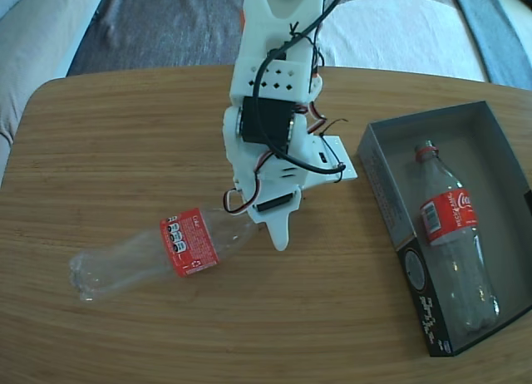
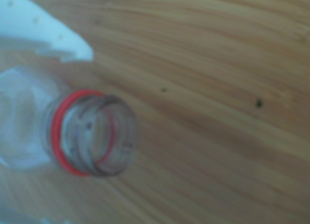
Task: Grasp the bottles and put them in the box.
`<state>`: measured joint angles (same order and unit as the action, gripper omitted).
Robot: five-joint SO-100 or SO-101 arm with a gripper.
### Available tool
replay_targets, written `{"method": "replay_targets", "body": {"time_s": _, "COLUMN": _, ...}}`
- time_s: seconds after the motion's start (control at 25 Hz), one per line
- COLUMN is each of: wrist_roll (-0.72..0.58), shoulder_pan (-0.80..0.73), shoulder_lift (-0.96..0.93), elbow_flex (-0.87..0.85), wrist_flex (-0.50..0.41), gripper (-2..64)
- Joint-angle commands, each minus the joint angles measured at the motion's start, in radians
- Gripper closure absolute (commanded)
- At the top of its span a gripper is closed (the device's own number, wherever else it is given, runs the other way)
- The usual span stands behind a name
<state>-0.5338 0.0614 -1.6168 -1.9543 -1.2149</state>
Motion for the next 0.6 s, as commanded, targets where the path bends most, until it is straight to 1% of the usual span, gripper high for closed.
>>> {"method": "replay_targets", "body": {"time_s": 0.0, "wrist_roll": -0.003, "shoulder_pan": -0.002, "shoulder_lift": -0.009, "elbow_flex": -0.008, "wrist_flex": 0.012, "gripper": 17.3}}
{"method": "replay_targets", "body": {"time_s": 0.08, "wrist_roll": -0.003, "shoulder_pan": -0.002, "shoulder_lift": -0.009, "elbow_flex": -0.032, "wrist_flex": 0.031, "gripper": 17.3}}
{"method": "replay_targets", "body": {"time_s": 0.28, "wrist_roll": -0.003, "shoulder_pan": -0.006, "shoulder_lift": -0.009, "elbow_flex": -0.055, "wrist_flex": 0.04, "gripper": 17.3}}
{"method": "replay_targets", "body": {"time_s": 0.44, "wrist_roll": -0.003, "shoulder_pan": -0.008, "shoulder_lift": -0.008, "elbow_flex": -0.089, "wrist_flex": 0.094, "gripper": 17.4}}
{"method": "replay_targets", "body": {"time_s": 0.56, "wrist_roll": -0.003, "shoulder_pan": -0.005, "shoulder_lift": -0.008, "elbow_flex": -0.087, "wrist_flex": 0.101, "gripper": 17.4}}
